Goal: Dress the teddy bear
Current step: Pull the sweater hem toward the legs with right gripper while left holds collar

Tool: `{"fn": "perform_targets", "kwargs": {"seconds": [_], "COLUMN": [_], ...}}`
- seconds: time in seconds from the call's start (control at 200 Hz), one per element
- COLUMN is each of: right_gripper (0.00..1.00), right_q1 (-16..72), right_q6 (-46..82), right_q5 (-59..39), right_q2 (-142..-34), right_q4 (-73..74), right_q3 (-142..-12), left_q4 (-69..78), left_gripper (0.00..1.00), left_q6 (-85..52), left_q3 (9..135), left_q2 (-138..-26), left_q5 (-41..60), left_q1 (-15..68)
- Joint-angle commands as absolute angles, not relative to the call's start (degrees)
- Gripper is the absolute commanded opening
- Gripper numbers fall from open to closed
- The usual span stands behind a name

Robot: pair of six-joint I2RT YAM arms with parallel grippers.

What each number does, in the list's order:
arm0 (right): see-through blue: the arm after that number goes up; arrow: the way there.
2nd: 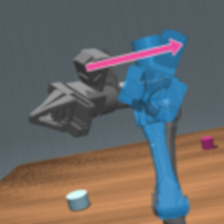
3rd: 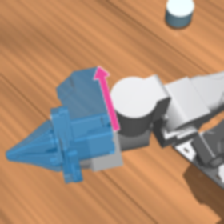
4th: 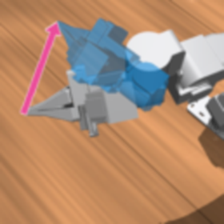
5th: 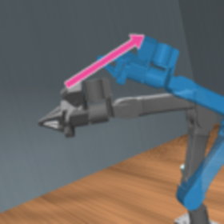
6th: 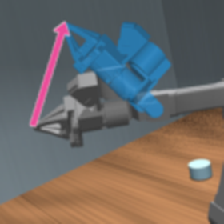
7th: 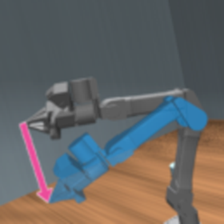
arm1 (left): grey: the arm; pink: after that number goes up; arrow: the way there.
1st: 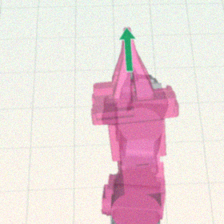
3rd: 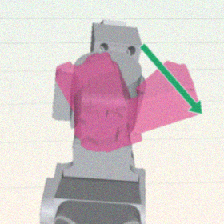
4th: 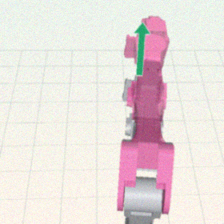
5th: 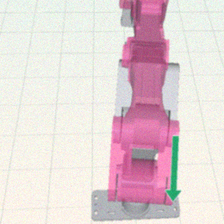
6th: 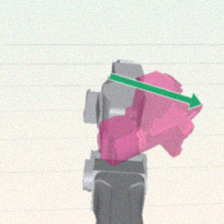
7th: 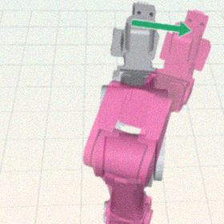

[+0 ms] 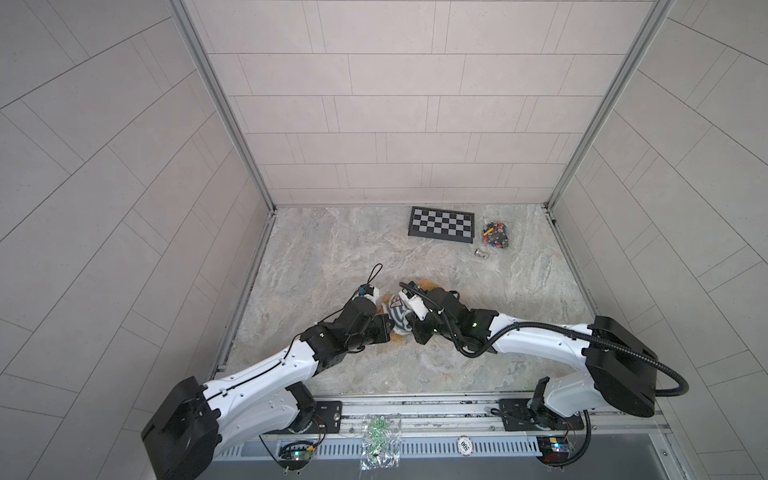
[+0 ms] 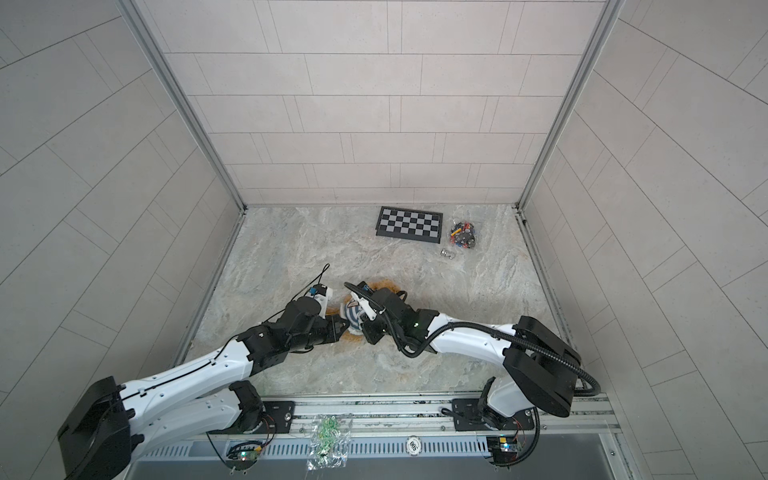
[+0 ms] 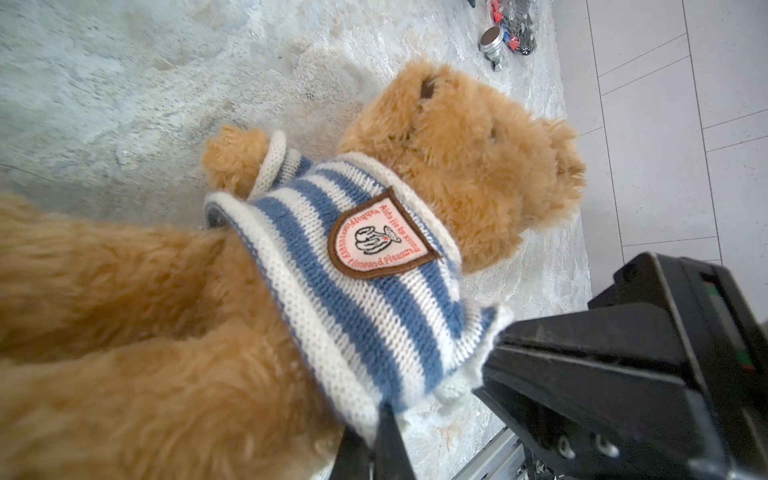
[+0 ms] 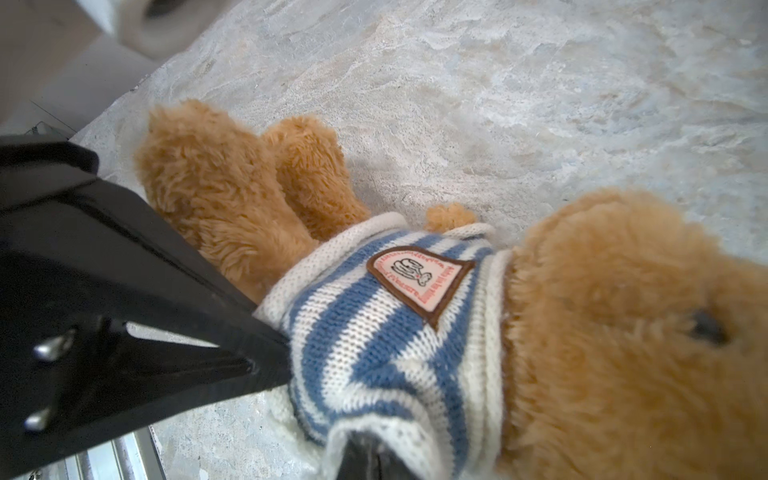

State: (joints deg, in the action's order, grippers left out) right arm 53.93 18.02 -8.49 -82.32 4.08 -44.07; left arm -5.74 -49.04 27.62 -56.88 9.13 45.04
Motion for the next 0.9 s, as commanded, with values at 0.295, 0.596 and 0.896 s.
{"fn": "perform_targets", "kwargs": {"seconds": [0.295,0.596,0.896], "right_gripper": [0.0,0.0,0.11], "right_q1": [53.7,54.0,55.3], "right_q6": [10.0,6.9,7.2], "right_q5": [-8.6,-12.8,-11.3], "right_q2": [-71.8,-65.7,-68.7], "right_q4": [-0.6,3.2,3.2], "right_q3": [-40.2,-35.9,-38.2], "left_q4": [-10.6,-9.5,-9.8], "left_gripper": [0.01,0.0,0.0], "left_q6": [-45.8,-45.4,-43.4], "left_q3": [26.9,24.2,25.3], "left_q2": [-50.9,-50.8,-51.6], "left_q5": [13.1,14.8,17.3], "left_q1": [36.1,32.6,32.7]}}
